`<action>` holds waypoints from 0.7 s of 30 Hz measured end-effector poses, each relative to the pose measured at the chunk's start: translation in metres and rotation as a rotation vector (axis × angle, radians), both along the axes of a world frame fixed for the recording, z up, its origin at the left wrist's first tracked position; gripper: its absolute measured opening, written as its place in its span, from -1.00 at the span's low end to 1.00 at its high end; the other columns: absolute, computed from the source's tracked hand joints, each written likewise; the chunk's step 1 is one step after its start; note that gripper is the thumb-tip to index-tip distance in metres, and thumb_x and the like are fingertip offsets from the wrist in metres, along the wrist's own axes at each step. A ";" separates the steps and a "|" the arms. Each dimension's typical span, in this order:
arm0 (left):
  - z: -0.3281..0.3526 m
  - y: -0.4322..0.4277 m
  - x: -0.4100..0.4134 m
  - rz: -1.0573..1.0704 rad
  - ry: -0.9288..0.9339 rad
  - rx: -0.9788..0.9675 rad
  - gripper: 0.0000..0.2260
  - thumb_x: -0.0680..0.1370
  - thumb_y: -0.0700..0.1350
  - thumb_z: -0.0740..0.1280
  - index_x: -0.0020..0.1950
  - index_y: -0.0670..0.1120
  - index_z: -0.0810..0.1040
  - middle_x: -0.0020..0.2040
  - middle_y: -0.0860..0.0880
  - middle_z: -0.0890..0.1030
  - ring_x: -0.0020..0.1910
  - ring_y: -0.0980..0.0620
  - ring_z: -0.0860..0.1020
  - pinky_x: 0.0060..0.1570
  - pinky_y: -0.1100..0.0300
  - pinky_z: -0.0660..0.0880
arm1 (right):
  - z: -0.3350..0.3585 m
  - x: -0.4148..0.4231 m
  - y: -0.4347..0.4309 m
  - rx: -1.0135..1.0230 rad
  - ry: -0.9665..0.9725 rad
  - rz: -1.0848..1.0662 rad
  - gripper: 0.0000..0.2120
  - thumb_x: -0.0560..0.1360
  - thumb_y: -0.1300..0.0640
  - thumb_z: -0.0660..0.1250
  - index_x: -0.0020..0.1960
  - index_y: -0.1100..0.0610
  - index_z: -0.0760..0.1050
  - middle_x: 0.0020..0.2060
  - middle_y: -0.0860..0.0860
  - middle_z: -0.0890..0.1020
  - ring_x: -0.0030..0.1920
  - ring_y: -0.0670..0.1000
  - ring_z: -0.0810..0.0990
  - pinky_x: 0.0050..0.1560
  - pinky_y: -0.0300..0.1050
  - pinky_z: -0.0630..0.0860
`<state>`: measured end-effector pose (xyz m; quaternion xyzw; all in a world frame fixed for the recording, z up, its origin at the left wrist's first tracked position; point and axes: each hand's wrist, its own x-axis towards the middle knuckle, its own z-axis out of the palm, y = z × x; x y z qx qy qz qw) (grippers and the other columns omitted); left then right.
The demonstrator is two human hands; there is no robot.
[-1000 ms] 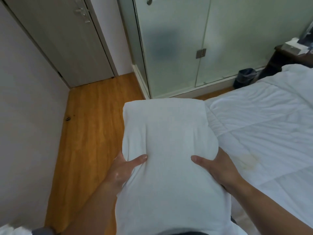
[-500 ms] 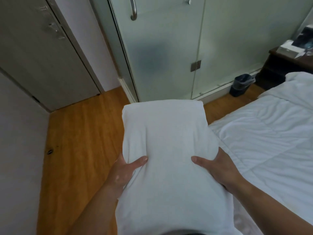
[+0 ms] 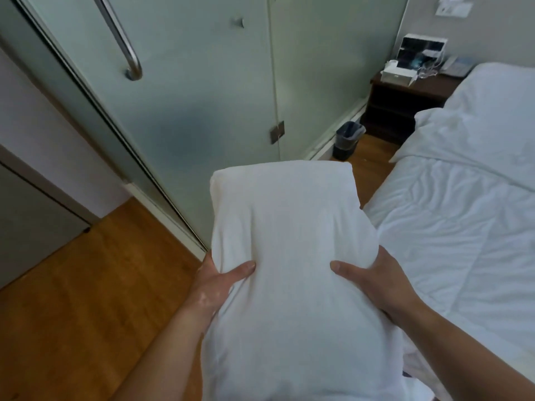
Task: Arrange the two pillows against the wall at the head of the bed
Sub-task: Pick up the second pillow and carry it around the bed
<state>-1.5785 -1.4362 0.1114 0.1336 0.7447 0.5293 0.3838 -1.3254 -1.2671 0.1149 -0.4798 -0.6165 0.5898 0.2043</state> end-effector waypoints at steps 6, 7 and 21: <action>-0.007 0.109 -0.078 -0.135 0.115 -0.111 -0.04 0.04 0.28 0.66 0.40 0.04 0.53 0.20 0.09 0.70 0.13 0.07 0.66 0.13 0.11 0.56 | -0.022 -0.058 0.075 -0.037 0.011 -0.127 -0.46 0.29 -0.03 0.66 0.21 -0.14 0.55 -0.08 -0.25 0.72 -0.16 -0.30 0.67 -0.16 -0.27 0.51; -0.005 0.130 -0.089 -0.153 0.135 -0.119 -0.02 0.04 0.30 0.64 0.42 0.04 0.52 0.21 0.09 0.69 0.15 0.05 0.65 0.19 0.08 0.55 | -0.023 -0.068 0.093 -0.042 0.016 -0.141 -0.43 0.29 -0.04 0.66 0.23 -0.13 0.54 -0.04 -0.24 0.70 -0.13 -0.28 0.67 -0.15 -0.27 0.51; 0.006 0.417 -0.174 -0.452 0.148 -0.130 0.01 0.01 0.31 0.66 0.42 0.06 0.51 0.23 0.08 0.67 0.18 0.04 0.65 0.29 0.00 0.53 | -0.018 -0.124 0.303 -0.064 -0.021 -0.422 -0.41 0.25 -0.11 0.67 0.22 -0.16 0.56 -0.03 -0.21 0.74 -0.04 -0.20 0.69 -0.12 -0.20 0.55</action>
